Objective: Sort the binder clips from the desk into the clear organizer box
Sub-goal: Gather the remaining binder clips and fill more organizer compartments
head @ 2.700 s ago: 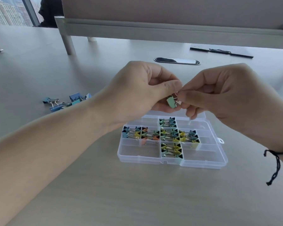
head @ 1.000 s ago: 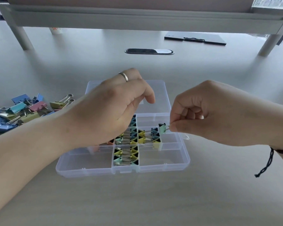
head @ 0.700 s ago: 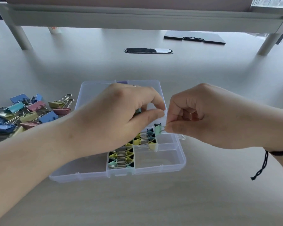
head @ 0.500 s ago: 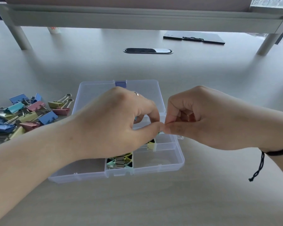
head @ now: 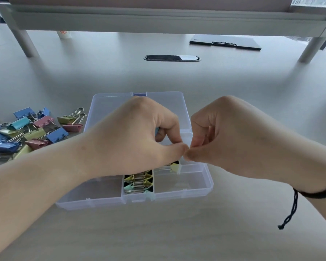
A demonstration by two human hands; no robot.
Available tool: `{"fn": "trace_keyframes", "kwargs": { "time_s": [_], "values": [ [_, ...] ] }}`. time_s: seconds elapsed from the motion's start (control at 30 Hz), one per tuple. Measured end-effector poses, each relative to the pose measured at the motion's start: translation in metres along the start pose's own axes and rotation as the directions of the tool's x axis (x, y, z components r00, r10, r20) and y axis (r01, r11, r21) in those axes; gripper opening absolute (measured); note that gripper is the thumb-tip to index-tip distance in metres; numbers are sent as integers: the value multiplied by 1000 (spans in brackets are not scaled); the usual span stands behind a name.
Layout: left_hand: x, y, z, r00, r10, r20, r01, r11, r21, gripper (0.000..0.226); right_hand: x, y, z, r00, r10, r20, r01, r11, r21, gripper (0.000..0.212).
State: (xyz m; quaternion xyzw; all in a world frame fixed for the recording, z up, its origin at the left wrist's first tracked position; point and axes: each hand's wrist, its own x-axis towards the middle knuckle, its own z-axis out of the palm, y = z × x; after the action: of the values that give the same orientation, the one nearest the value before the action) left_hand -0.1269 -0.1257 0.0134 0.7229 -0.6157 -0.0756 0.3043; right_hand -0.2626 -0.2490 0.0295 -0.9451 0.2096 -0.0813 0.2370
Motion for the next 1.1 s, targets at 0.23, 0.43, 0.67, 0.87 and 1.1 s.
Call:
{"fn": "trace_keyframes", "kwargs": {
  "time_s": [0.23,0.43,0.67,0.87,1.1],
  "values": [
    [-1,-2,2,1000,13,0,-13,1000,23,15,1,0,2,999,35,5,-35,997,66,25],
    [0,-3,2,1000,14,0,-14,999,31,12,2,1,1,999,52,-3,-52,997,51,14],
    [-1,-4,2,998,57,-19,-56,997,54,19,6,5,0,988,129,85,-144,970,197,10],
    [0,-3,3,999,50,-20,-49,997,53,17,10,7,0,977,149,150,-186,943,277,12],
    [-1,-5,3,1000,18,-20,-18,999,39,12,12,12,-7,980,94,177,-151,925,348,3]
  ]
}}
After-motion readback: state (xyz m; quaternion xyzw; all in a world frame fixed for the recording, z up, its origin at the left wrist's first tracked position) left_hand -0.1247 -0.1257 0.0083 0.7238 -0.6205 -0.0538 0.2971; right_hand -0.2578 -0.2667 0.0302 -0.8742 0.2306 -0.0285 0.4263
